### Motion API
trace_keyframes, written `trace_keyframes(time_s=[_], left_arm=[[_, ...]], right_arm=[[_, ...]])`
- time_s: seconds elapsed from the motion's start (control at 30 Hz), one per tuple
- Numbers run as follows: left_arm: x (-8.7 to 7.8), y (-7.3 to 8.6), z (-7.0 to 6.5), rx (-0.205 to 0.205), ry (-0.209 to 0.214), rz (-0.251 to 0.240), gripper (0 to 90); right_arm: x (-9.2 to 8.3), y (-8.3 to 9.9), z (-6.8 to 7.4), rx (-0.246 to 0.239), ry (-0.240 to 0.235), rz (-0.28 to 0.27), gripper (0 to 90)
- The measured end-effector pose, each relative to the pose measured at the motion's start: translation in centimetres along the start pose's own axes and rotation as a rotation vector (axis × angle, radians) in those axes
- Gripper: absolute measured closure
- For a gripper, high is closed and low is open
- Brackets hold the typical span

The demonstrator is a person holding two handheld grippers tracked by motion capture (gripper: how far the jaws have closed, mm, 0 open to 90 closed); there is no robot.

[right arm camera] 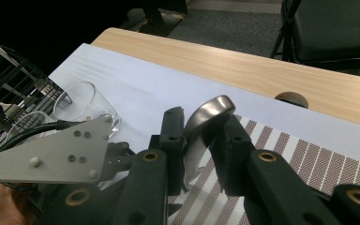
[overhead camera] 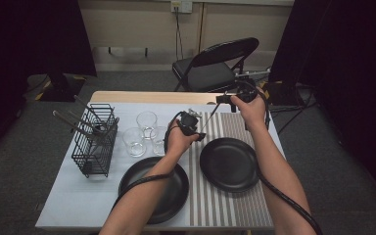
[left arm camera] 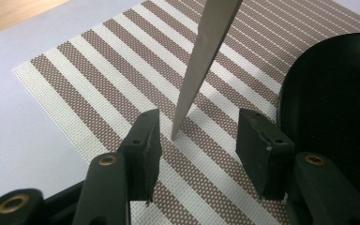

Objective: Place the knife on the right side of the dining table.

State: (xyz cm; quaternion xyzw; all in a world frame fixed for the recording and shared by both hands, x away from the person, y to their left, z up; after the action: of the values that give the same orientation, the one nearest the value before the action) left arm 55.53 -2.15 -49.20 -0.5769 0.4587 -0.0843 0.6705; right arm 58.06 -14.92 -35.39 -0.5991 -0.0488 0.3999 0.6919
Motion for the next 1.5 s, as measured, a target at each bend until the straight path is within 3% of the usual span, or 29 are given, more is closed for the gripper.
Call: trace_keyframes(time_s=[0.33,0.57,0.97,1.4,1.5], left_arm=[[0.6,0.4,0.7,-0.002,-0.010,0.022,53.8],[1.3,0.3,0.6,-0.002,-0.005,0.001,55.2],[2.1,0.1,0.3,0.018,0.021,-0.008,65.6],[2.5,0.7,0.9,-0.004,0.007,-0.013,74.8],[2.6,0.6,0.8,0.007,0.000,-0.019,76.0]], right_arm=[[-0.1,0.1,-0.2,0.008,0.000,0.000,75.5],[-0.2,0.2,-0.4,0.016,0.002,0.001,75.5],[-0.3,0.3,-0.7,0.020,-0.006,-0.001,75.7],[-0.7,0.6,-1.2,0.054,0.006,-0.001,75.8],[-0.7,0.7,-1.3,0.056,0.006,-0.003,75.8]])
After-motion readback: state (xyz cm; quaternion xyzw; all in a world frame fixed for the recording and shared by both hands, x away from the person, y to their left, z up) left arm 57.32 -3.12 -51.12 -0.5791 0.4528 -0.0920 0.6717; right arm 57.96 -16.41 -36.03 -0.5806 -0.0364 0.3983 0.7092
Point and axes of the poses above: each handheld gripper's, and its own axes: x roughly forward along the jaws, y roughly out of its underside, z roughly to its left, the point moved 7 cm from there along x, roughly forward along the jaws, and after that the axes turned 13 degrees about -z, right-handed, at the moved point
